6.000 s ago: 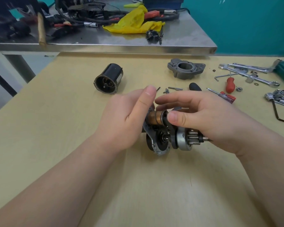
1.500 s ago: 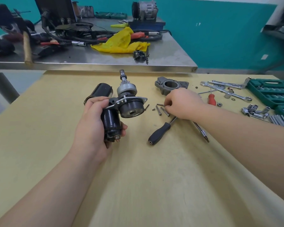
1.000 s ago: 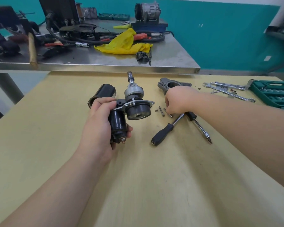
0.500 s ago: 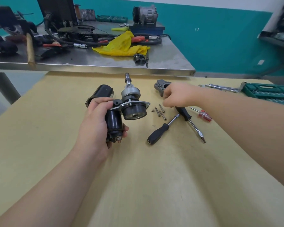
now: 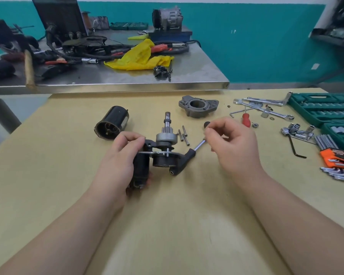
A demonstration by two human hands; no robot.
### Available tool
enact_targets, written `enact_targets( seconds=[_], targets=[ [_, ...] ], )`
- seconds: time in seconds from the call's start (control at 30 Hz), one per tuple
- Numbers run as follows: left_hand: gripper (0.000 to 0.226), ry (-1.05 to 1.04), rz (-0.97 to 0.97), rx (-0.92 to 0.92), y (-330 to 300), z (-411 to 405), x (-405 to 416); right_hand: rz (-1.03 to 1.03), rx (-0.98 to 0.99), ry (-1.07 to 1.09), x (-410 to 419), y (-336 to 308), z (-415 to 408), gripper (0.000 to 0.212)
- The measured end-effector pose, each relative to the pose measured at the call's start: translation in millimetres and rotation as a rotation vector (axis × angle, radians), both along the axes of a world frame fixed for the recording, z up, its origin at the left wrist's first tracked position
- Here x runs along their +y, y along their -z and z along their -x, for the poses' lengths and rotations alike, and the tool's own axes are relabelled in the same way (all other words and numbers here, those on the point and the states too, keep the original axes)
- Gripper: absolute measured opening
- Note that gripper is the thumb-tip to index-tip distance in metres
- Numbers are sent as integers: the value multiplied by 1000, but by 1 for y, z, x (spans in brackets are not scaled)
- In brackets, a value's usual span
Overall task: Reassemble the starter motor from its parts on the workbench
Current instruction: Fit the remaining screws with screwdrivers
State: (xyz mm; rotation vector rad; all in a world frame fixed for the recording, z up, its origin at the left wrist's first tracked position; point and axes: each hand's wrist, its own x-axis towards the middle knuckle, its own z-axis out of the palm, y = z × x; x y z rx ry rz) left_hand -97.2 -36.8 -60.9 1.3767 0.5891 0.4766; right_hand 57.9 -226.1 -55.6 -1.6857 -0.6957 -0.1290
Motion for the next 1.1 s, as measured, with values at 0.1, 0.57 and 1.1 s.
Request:
enact_targets(
  seconds=[0.1, 0.57, 1.1],
  targets=[
    [17, 31, -6, 21, 0, 0, -6, -4, -270, -55, -1, -2, 14, 14],
    [18, 97, -90, 11, -5, 4, -32, 186, -567, -210, 12, -9, 28, 4],
    [18, 118, -175, 2, -1, 1, -38, 430, -520, -296, 9, -22, 33, 10]
  ],
)
